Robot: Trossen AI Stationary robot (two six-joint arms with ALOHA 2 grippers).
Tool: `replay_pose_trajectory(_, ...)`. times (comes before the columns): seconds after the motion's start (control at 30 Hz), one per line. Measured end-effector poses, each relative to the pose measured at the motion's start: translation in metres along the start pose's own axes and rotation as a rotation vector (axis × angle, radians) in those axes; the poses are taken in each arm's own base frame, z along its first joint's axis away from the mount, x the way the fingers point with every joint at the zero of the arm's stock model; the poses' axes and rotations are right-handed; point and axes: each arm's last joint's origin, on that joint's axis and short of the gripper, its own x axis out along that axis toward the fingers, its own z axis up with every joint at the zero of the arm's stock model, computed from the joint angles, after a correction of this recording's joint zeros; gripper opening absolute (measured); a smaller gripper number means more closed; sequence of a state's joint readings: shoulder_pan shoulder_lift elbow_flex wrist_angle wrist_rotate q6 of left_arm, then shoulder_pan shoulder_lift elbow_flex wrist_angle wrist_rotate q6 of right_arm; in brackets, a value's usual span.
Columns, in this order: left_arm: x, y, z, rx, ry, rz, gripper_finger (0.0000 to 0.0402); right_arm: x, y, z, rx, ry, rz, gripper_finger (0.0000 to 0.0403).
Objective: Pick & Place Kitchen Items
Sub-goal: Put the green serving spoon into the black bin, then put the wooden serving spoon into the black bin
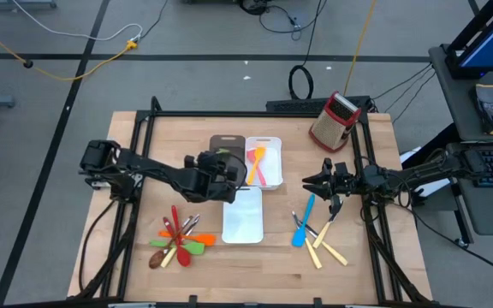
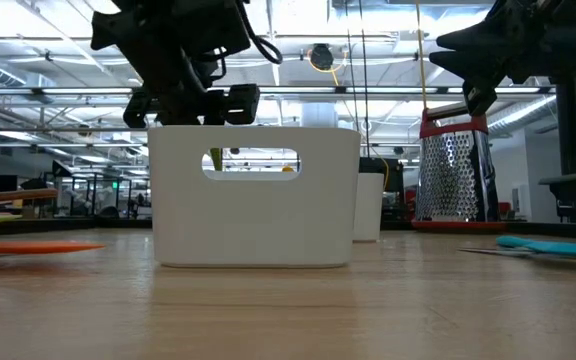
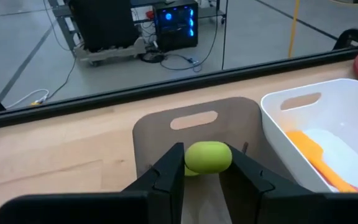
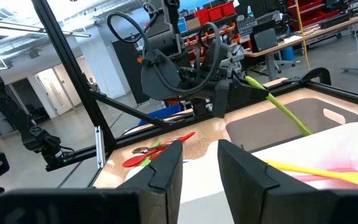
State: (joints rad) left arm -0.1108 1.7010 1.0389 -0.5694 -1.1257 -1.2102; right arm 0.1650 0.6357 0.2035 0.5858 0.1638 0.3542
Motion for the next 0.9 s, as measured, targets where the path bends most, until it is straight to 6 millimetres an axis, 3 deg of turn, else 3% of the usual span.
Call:
replay_pose_trajectory(0.33, -0.001, -0.001, -0.003, -0.01, 0.066, -0.027, 0.0103, 0.0, 0.0, 0.0, 0.0, 0.0, 0.0, 0.0093)
replay_pose_trajectory(0.7, -0.002, -0.002, -0.005, -0.023, 0.173, -0.068, 0.0195, 0.0, 0.0, 0.0, 0.0, 0.0, 0.0, 0.0093)
replay_pose_trajectory(0.9, -0.023, 0.005, 0.013, -0.016, 0.172, -0.14, 0.0236, 0.0, 0.0, 0.0, 0.0, 0.0, 0.0, 0.0093)
